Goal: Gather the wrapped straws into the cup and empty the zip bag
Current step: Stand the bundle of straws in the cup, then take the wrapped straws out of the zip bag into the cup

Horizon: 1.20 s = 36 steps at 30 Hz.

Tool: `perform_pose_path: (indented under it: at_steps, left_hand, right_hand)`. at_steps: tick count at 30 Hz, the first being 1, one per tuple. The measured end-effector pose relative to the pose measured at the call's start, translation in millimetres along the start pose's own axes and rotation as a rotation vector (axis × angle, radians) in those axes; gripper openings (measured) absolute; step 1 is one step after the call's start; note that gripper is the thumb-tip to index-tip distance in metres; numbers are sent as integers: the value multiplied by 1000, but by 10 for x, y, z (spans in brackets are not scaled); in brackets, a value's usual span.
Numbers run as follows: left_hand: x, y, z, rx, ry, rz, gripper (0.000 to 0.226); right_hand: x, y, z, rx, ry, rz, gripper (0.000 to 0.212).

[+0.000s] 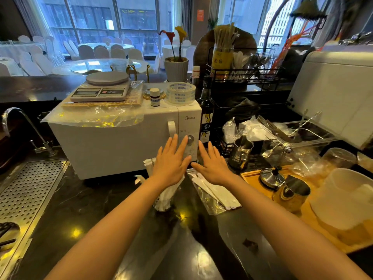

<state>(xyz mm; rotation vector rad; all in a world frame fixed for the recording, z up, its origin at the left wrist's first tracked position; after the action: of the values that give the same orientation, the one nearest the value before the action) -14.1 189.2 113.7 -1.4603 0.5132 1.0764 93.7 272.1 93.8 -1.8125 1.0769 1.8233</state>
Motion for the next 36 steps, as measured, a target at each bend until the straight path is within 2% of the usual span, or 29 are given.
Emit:
perform_pose_path:
  at_steps: [4,10,12,15,20,25,28,32,35,36]
  left_hand:
    - [310,-321,100,44,38,-92,59]
    - [975,-428,161,-22,206,-115,61]
    - [1134,-346,155,-115,233,-101,63]
    - [1303,-161,119,-351,249,-149,69]
    - [1431,-24,58,-671,175,-446,75]
    - [1579,74,99,-892,36,-831,78]
    - [1636,43,90,-956,5,-1024,72]
    - [1724,38,95,-951,13,-1060,55]
    - [1709,42,92,-905,-11,-1053,42]
    - [1693,37,84,-892,-8,-1040,38]
  right_hand:
    - [31,-415,-6,104,8,93,78]
    - [366,-937,-76,205,196,186,86]
    - [486,-1035,-115,237,216,195,87]
    - [637,-1132,-148,295,210,238,89]
    - [809,-1246,-139,366,193,271,87]
    - [840,-1298,-60,468,140,340,74]
    - [857,-1284,-25,509,153,380,64]
    - [875,-1237,-15,525,168,436,52]
    - [902,-1204,-13,513,189,547,19]
    - [911,-1194,-20,513,198,603,17]
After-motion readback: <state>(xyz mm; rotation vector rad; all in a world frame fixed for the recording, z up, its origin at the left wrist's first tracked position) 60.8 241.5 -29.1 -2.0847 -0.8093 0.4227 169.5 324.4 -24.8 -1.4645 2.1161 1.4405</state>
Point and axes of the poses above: each hand's wrist, its own z-axis towards the middle knuckle, its own x-axis out of the palm, y = z × x, the point moved 3 cm from there along z, towards the middle knuckle, and after that the axes turned 9 degrees about -z, right-handed, at the moved point
